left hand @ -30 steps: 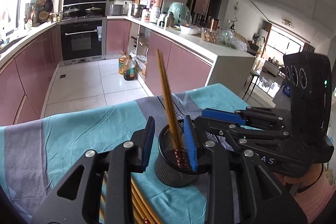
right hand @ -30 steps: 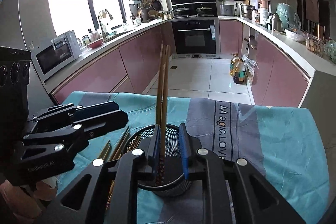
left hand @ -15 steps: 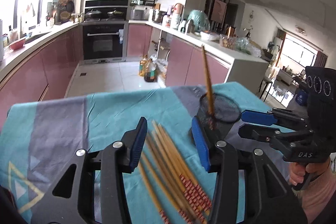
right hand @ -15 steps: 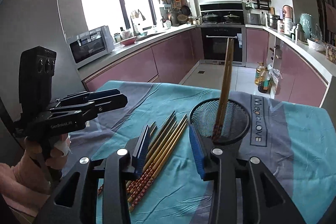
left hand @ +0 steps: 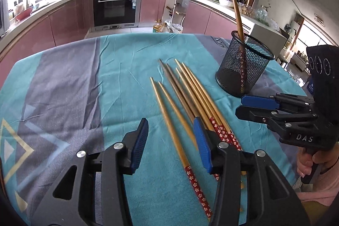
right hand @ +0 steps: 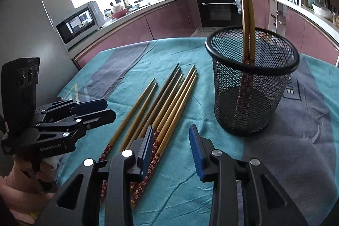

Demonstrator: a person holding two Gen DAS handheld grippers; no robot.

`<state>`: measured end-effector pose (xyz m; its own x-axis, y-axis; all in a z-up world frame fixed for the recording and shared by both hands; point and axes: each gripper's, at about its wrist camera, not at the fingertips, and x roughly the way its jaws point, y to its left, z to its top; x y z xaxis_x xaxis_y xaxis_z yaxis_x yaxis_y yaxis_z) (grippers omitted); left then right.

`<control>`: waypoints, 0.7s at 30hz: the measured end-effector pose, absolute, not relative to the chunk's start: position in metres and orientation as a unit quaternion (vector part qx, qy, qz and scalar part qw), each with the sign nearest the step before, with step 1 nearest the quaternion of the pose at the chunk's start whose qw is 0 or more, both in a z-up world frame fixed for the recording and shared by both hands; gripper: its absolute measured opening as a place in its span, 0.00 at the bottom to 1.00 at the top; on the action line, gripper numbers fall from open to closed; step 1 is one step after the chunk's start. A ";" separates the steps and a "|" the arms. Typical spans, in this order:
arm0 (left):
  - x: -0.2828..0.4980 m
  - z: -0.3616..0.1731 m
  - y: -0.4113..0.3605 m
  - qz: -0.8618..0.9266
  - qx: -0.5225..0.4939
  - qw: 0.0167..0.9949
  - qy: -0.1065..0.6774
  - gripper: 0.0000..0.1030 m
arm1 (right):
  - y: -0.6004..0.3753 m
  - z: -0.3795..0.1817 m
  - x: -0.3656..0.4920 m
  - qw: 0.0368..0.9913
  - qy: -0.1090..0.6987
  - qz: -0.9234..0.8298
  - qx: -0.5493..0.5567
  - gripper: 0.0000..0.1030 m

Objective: Organize utensils
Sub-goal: 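Move both open tools back over the remaining chopsticks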

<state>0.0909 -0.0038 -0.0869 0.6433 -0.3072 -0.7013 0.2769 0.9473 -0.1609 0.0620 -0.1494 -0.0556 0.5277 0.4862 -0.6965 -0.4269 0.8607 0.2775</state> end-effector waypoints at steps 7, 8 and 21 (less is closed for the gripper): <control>0.097 -0.101 -0.009 -0.157 -0.019 0.900 0.407 0.40 | -0.142 -0.069 0.064 0.870 0.424 0.250 0.034 0.26; 0.098 -0.102 -0.010 -0.157 -0.019 0.899 0.408 0.40 | -0.140 -0.070 0.064 0.869 0.425 0.249 0.032 0.26; 0.105 -0.112 -0.015 -0.152 -0.012 0.891 0.429 0.35 | -0.129 -0.076 0.071 0.870 0.435 0.232 0.023 0.22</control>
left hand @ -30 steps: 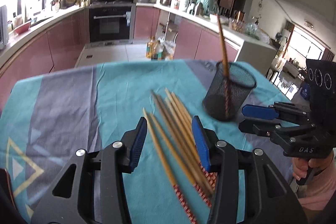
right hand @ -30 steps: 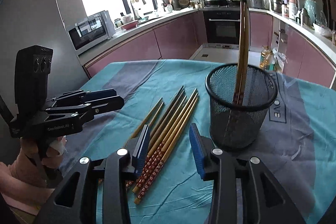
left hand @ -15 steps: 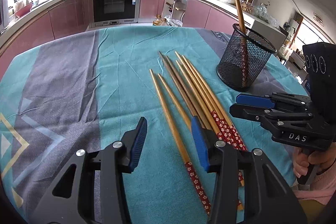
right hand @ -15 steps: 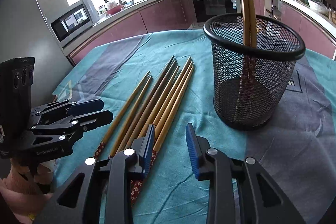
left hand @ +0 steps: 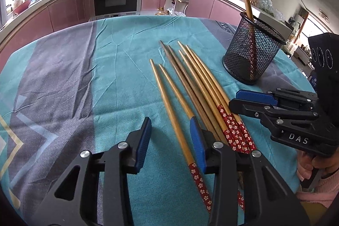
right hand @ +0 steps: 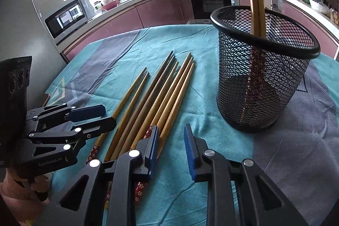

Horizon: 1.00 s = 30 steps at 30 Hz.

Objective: Organize utensils
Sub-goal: 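Close the left tool on a chopstick while the right tool grasps another chopstick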

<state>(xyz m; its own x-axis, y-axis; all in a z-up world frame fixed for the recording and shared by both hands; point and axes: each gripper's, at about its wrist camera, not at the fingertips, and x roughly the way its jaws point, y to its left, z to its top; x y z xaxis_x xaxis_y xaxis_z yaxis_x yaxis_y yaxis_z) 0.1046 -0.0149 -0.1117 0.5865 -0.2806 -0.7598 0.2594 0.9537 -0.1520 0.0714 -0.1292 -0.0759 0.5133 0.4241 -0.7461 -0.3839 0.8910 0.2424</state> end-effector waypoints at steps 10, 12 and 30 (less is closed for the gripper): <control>0.111 -0.113 -0.016 -0.148 -0.009 0.889 0.434 0.30 | -0.127 -0.075 0.073 0.872 0.439 0.218 0.010 0.22; 0.112 -0.114 -0.017 -0.148 -0.007 0.888 0.435 0.30 | -0.125 -0.075 0.075 0.871 0.441 0.217 0.006 0.22; 0.127 -0.118 -0.023 -0.136 -0.004 0.889 0.438 0.18 | -0.124 -0.080 0.091 0.874 0.441 0.201 0.022 0.09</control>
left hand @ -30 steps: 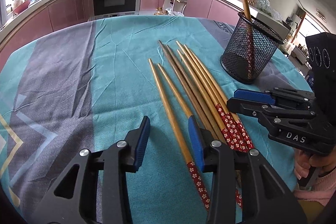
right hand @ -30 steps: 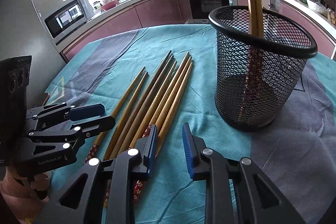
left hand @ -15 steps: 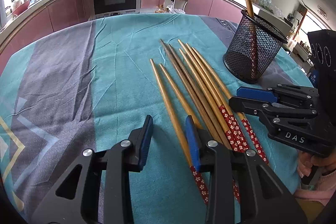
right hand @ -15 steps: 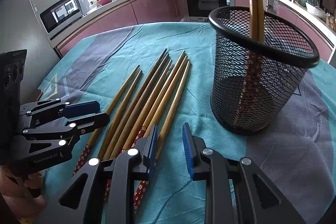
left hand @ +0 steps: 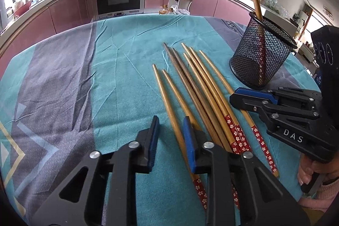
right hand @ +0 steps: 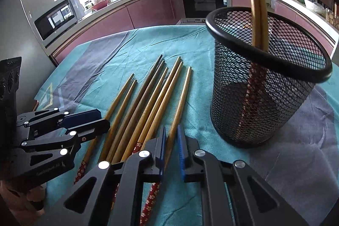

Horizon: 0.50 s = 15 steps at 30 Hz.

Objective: Organize utensils
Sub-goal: 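Close the left tool on a chopstick while the right tool grasps another chopstick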

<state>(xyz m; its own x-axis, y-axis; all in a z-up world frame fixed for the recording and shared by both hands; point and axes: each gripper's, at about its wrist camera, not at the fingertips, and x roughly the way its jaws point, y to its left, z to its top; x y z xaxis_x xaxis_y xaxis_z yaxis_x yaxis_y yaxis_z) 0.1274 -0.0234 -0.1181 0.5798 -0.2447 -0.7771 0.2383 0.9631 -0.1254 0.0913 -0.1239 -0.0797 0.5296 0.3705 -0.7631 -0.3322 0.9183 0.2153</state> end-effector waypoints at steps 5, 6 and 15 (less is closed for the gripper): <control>0.129 -0.119 -0.020 -0.131 -0.024 0.889 0.439 0.11 | -0.132 -0.080 0.090 0.873 0.443 0.201 0.045 0.06; 0.129 -0.120 -0.018 -0.130 -0.029 0.888 0.439 0.10 | -0.134 -0.080 0.090 0.873 0.443 0.200 0.048 0.06; 0.117 -0.114 -0.008 -0.131 -0.052 0.890 0.434 0.07 | -0.142 -0.074 0.081 0.875 0.433 0.210 0.059 0.06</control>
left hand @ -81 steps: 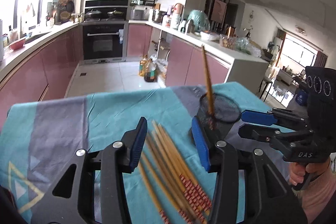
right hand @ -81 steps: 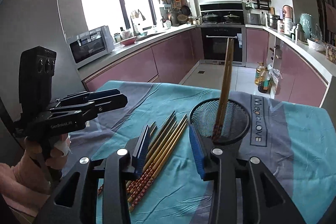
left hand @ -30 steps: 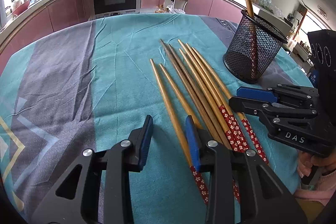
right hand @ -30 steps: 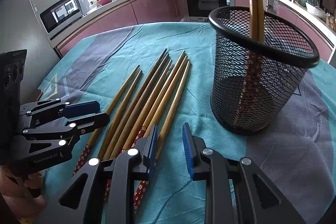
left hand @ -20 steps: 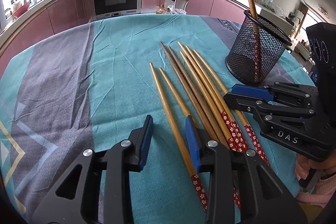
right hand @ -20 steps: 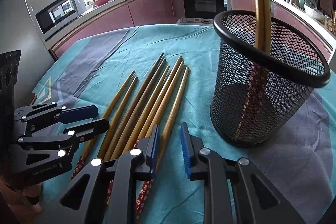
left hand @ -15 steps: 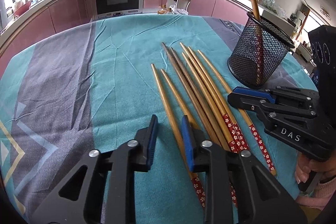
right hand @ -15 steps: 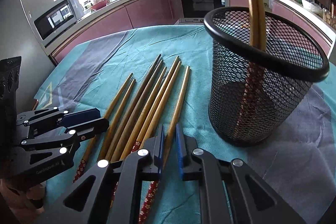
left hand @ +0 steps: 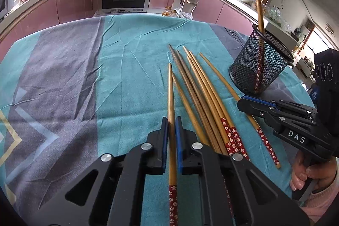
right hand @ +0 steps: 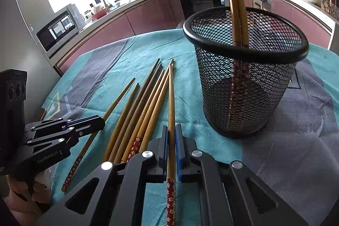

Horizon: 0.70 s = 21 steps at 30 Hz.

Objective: Organize utensils
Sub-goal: 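Raise the left tool's chopstick upright above the cup while the right tool brings its own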

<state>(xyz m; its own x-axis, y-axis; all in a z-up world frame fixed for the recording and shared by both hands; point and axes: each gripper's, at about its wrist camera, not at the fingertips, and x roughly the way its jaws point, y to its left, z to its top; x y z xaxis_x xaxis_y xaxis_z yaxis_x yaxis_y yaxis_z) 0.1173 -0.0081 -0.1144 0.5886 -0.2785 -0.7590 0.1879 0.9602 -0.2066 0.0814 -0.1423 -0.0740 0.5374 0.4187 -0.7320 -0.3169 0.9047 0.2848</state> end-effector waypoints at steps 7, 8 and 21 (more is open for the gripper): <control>0.105 -0.099 0.000 -0.147 -0.063 0.894 0.419 0.07 | -0.146 -0.060 0.072 0.876 0.413 0.238 0.070 0.06; 0.103 -0.096 0.000 -0.151 -0.064 0.895 0.416 0.07 | -0.147 -0.057 0.069 0.877 0.409 0.242 0.072 0.06; 0.079 -0.053 -0.001 -0.220 -0.088 0.896 0.376 0.07 | -0.175 -0.017 0.046 0.888 0.358 0.272 0.100 0.06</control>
<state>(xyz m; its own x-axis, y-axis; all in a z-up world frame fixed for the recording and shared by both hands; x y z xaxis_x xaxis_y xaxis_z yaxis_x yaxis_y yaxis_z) 0.0786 -0.0010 -0.0535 0.6196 -0.4609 -0.6354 0.3290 0.8874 -0.3229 0.0457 -0.1751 -0.0170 0.5965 0.5541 -0.5807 -0.4117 0.8323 0.3712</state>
